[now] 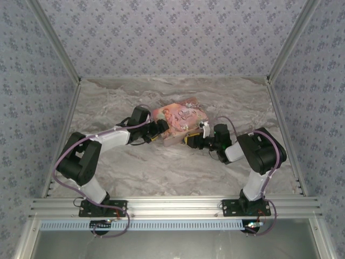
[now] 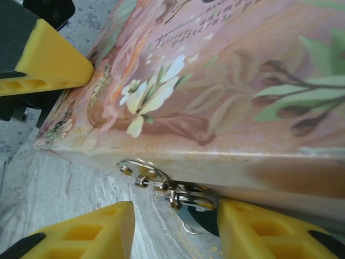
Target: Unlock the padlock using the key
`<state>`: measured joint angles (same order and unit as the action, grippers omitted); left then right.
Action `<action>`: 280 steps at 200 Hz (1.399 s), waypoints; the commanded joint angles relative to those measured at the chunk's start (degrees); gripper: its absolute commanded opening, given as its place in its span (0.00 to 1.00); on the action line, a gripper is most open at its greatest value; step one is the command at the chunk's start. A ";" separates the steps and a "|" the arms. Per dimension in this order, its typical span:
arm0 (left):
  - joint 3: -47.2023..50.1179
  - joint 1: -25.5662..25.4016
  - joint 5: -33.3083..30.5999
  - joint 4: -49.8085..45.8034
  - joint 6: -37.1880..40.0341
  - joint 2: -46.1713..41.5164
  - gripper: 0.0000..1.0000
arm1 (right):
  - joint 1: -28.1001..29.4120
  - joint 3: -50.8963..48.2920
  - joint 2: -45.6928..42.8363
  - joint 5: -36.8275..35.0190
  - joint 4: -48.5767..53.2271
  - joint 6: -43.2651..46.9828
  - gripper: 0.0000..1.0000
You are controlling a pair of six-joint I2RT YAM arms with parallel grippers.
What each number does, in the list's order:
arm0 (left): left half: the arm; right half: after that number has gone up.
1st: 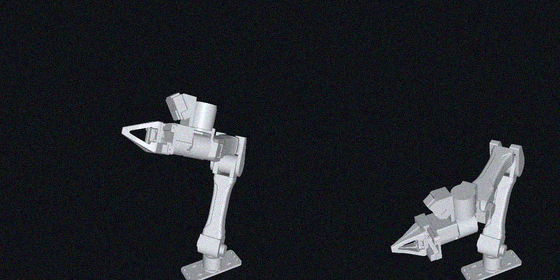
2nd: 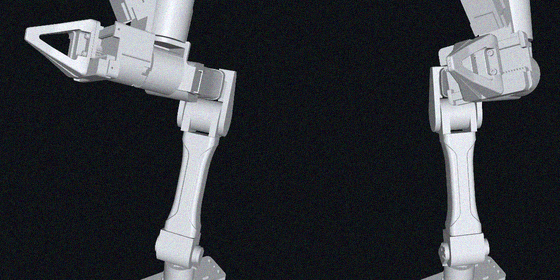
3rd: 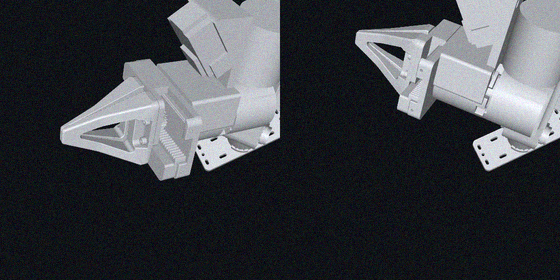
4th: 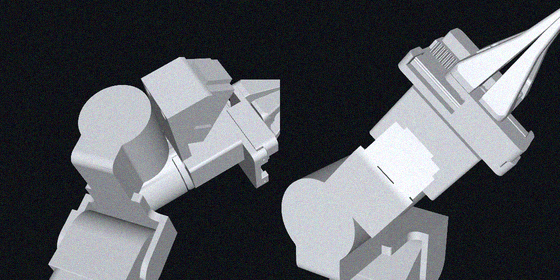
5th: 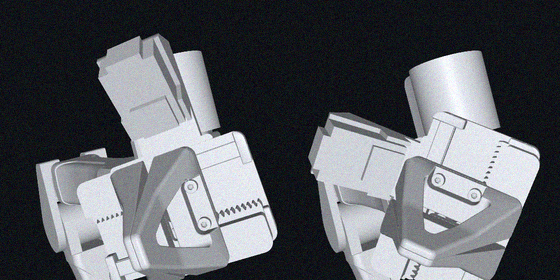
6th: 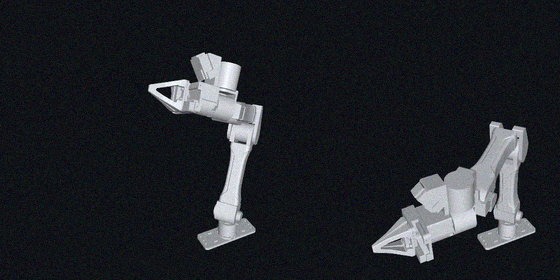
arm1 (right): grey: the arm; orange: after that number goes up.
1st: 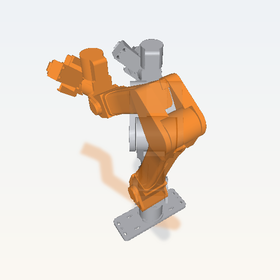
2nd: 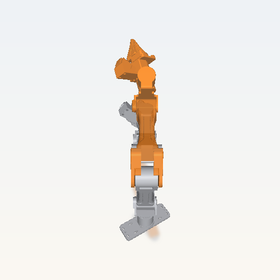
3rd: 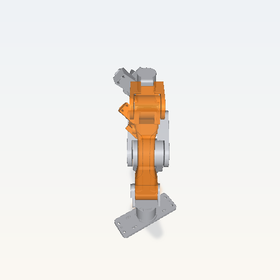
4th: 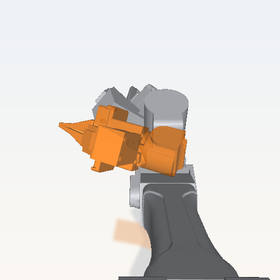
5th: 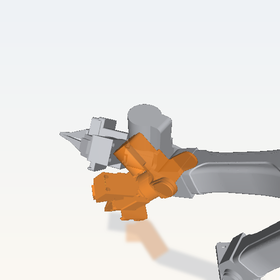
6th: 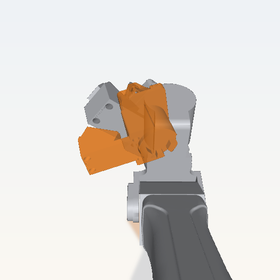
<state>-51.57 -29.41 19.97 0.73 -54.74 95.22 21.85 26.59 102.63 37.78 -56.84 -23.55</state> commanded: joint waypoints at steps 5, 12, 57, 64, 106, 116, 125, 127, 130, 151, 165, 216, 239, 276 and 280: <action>1.62 -0.47 -2.79 -5.92 0.18 1.72 0.79 | 0.57 1.45 0.64 2.81 -3.76 -0.45 0.40; 1.57 -0.47 -2.83 -5.90 0.18 1.72 0.79 | 0.53 1.44 0.59 2.86 -3.68 -0.52 0.37; 1.59 -0.46 -3.00 -6.05 0.16 1.80 0.79 | 0.23 0.94 0.47 2.78 -2.91 -0.18 0.26; 1.58 -0.46 -3.00 -6.01 0.16 1.71 0.79 | 0.15 0.76 0.47 2.74 -2.84 -0.10 0.24; 1.62 -0.47 -3.11 -6.01 0.16 1.64 0.79 | 0.02 0.42 0.45 2.39 -2.71 -0.27 0.05; 1.58 -0.39 -3.10 -6.09 0.16 1.64 0.79 | -0.05 0.46 0.47 2.11 -2.68 -0.44 0.00; 1.73 -0.44 -3.19 -6.09 0.14 1.55 0.79 | -0.13 0.39 0.43 1.92 -2.88 -0.52 0.00; 1.67 -0.47 -3.18 -6.09 0.11 1.55 0.79 | -0.11 0.39 0.39 1.85 -2.98 -0.57 0.00; 1.68 -0.47 -3.25 -6.09 0.08 1.47 0.79 | -0.19 0.28 0.34 1.78 -3.13 -0.68 0.00; 1.84 -0.42 -3.60 -6.18 0.07 1.28 0.79 | -0.45 -0.49 -0.02 0.82 -3.43 -0.78 0.00; 1.83 -0.39 -3.80 -6.27 0.20 1.13 0.79 | -0.79 -1.07 -0.47 0.22 -3.68 -0.90 0.00; 2.11 -0.34 -4.58 -6.80 0.34 1.24 0.79 | -3.31 -4.09 -3.91 -3.21 -4.69 -3.45 0.00; 2.43 -0.31 -4.67 -6.72 0.34 1.28 0.79 | -5.18 -5.25 -5.43 -4.08 -5.17 -5.41 0.00; 2.45 -0.24 -4.67 -6.62 0.42 0.61 0.81 | -6.90 -6.80 -8.13 -4.82 -4.78 -7.79 0.00; 2.40 -0.29 -4.58 -6.62 0.50 0.58 0.81 | -7.00 -6.90 -8.39 -4.75 -4.71 -7.94 0.00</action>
<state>-51.22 -30.48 19.51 1.39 -54.74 95.22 16.60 20.49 97.38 35.70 -58.54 -29.19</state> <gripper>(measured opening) 0.809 0.060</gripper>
